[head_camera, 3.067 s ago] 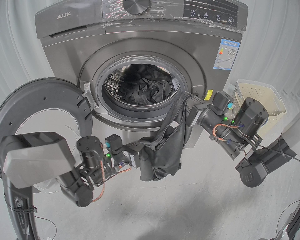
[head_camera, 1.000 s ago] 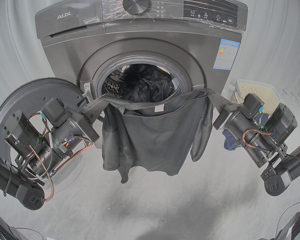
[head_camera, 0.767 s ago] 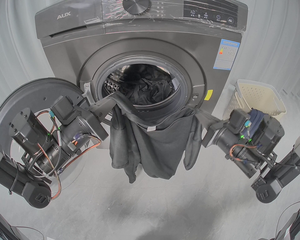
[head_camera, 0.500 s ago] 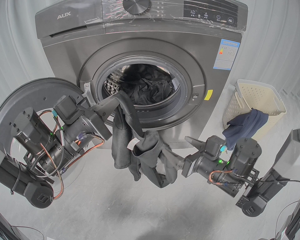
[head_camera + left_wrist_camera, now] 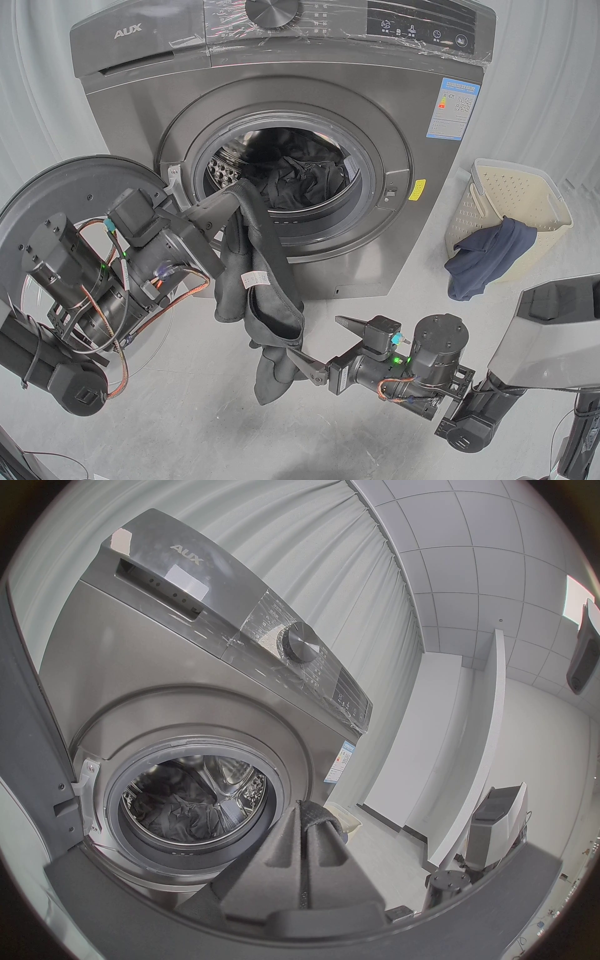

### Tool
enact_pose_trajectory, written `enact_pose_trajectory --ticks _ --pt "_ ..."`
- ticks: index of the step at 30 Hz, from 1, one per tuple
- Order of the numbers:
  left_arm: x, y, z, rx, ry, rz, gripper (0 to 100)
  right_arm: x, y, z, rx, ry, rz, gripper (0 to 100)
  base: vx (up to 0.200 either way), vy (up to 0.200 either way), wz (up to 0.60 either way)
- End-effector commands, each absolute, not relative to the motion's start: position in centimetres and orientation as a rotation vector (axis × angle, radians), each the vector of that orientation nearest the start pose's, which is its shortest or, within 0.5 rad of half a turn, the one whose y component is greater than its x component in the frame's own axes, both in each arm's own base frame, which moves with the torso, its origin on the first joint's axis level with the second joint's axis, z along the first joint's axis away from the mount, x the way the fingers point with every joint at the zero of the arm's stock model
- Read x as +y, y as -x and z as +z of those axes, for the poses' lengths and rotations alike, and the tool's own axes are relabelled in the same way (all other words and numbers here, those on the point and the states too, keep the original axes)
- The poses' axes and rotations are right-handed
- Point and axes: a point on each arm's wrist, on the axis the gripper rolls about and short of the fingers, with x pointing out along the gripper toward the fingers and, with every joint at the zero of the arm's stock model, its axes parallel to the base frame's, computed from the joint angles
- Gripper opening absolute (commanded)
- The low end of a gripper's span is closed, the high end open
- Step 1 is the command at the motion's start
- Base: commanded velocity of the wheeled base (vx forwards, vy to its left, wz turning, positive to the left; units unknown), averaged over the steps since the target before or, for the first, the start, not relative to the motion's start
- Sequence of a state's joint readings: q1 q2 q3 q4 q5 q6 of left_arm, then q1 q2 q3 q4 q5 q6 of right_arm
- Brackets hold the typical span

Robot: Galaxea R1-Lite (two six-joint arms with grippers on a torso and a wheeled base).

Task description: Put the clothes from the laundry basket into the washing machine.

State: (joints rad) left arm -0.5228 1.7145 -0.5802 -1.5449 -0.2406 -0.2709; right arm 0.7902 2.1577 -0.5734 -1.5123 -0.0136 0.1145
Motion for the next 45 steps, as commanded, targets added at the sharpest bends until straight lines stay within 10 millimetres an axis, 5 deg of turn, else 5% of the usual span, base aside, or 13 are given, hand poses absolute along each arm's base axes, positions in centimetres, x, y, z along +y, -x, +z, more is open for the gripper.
enact_pose_trajectory --ticks 1,10,19,35,42,43,45 --pt "-14.4 -23.8 21.2 -0.315 0.314 -0.808 0 24.4 -24.7 5.1 0.146 -0.065 0.759 100 0.0 0.0 0.0" --pt "-14.0 -23.0 22.3 -0.354 0.319 -0.825 0 26.0 -28.8 3.0 0.099 -0.062 0.722 100 0.0 0.0 0.0" --pt "-14.1 -22.1 23.0 -0.372 0.329 -0.853 0 27.6 -33.4 3.6 -0.037 -0.1 0.685 100 0.0 0.0 0.0" --pt "-14.8 -21.2 22.9 -0.365 0.335 -0.892 0 31.3 -34.3 4.9 -0.157 -0.142 0.798 100 0.0 0.0 0.0" --pt "-14.7 -21.2 23.0 -0.37 0.34 -0.887 0 31.7 -35.9 2.8 -0.143 -0.129 0.768 100 0.0 0.0 0.0" --pt "-14.6 -21.4 23.1 -0.373 0.34 -0.874 0 31.4 -36.1 2.7 -0.146 -0.129 0.76 0 0.0 0.0 0.0" --pt "-14.5 -21.8 22.9 -0.367 0.339 -0.857 0 31.0 -36.4 3.3 -0.161 -0.136 0.741 0 0.0 0.0 0.0"
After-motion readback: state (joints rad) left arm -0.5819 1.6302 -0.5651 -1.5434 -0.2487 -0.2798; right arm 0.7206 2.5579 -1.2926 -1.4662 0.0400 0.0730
